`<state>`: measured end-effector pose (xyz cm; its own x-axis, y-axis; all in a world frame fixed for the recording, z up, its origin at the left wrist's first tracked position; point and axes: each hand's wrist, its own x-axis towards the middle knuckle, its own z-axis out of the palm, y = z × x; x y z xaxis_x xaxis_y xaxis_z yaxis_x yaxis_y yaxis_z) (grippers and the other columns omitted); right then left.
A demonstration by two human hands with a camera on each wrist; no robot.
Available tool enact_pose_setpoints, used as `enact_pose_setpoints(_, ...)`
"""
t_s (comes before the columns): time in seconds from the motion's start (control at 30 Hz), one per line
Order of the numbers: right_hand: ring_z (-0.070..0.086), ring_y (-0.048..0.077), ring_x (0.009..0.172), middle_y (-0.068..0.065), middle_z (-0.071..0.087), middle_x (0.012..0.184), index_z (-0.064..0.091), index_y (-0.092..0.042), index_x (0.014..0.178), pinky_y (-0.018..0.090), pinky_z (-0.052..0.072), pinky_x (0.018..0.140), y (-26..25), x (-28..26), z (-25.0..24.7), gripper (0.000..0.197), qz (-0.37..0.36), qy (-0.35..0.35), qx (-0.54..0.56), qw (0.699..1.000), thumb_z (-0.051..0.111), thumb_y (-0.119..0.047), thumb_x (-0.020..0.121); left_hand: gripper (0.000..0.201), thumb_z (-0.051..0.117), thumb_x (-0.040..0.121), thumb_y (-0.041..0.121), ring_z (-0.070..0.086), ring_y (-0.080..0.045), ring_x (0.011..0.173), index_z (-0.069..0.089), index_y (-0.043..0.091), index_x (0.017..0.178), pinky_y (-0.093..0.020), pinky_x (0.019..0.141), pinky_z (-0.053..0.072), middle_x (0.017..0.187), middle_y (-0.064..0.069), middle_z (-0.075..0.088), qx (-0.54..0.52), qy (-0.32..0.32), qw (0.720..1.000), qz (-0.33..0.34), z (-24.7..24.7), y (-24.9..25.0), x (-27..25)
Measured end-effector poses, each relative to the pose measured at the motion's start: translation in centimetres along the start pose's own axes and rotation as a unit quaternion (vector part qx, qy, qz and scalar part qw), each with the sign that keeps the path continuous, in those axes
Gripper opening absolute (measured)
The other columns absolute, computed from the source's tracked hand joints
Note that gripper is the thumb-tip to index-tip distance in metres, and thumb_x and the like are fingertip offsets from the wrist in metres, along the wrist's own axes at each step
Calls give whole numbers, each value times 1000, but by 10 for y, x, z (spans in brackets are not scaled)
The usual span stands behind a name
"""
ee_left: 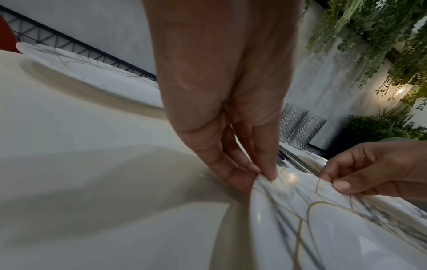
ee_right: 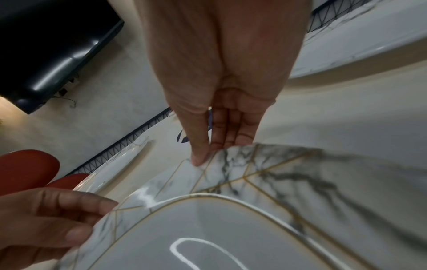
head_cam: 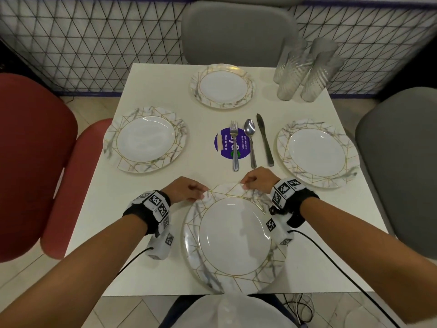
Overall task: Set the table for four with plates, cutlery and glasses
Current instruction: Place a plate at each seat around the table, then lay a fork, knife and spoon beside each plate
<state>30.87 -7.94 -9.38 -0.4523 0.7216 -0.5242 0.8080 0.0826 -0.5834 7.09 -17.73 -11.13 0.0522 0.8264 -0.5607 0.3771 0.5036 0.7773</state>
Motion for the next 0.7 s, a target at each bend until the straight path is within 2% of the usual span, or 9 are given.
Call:
enact_pose_setpoints(0.2, 54, 13, 90, 11, 69, 107, 70, -7, 103, 21, 39, 82, 2, 4, 4, 22, -13, -2, 17, 1000, 67, -10, 81, 22, 67, 82, 2, 61, -10, 84, 68, 23, 88, -17, 80, 48, 89, 1, 68, -14, 6, 1000, -4, -5, -1, 0)
enact_pose_setpoints(0.37, 57, 17, 95, 8, 69, 107, 70, -11, 102, 24, 42, 86, 5, 7, 1, 19, -10, -3, 33, 999, 62, -16, 85, 16, 68, 82, 8, 63, -12, 84, 70, 15, 96, -14, 78, 51, 96, -5, 70, -16, 16, 1000, -20, -6, 2, 0)
enact_pose_setpoints(0.43, 59, 21, 98, 8, 68, 106, 68, -9, 103, 27, 45, 89, 5, 9, -9, 20, -16, 42, 31, 999, 57, -17, 88, 11, 69, 82, 13, 65, -16, 88, 71, 17, 93, -21, 85, 52, 100, -8, 71, -42, 48, 998, -25, -9, 4, 4)
enact_pose_setpoints(0.5, 56, 21, 92, 10, 65, 101, 66, -3, 101, 24, 44, 80, 5, 14, -27, 20, -18, 118, 17, 993, 52, -13, 90, 8, 68, 83, 17, 66, -21, 93, 71, 21, 90, -29, 94, 50, 101, -8, 72, -44, 88, 995, -16, -14, 11, 10)
enact_pose_setpoints(0.53, 55, 21, 90, 13, 64, 98, 65, -1, 100, 23, 43, 75, 5, 18, -38, 21, -12, 157, 4, 988, 49, -11, 91, 8, 67, 84, 17, 65, -23, 93, 70, 20, 91, -30, 94, 51, 98, -8, 71, -49, 105, 993, -10, -15, 16, 12)
enact_pose_setpoints(0.6, 59, 28, 93, 18, 64, 102, 63, 2, 101, 28, 46, 76, 7, 31, -59, 23, 12, 208, -31, 978, 44, -10, 92, 13, 62, 88, 14, 63, -20, 86, 69, 12, 99, -22, 83, 53, 90, -5, 69, -54, 133, 990, 6, -14, 28, 17)
enact_pose_setpoints(0.67, 56, 32, 104, 20, 59, 112, 59, 1, 108, 35, 47, 85, 6, 44, -74, 27, 42, 229, -87, 969, 41, -14, 94, 19, 58, 90, 12, 60, -16, 81, 68, 7, 106, -16, 76, 50, 87, -3, 66, -31, 159, 986, 24, -9, 41, 23)
enact_pose_setpoints(0.7, 52, 31, 110, 19, 56, 117, 56, 0, 112, 37, 44, 91, 6, 50, -78, 28, 53, 227, -125, 965, 41, -16, 95, 21, 57, 91, 13, 59, -16, 82, 68, 7, 107, -18, 79, 49, 88, -3, 66, -12, 171, 985, 32, -6, 48, 26)
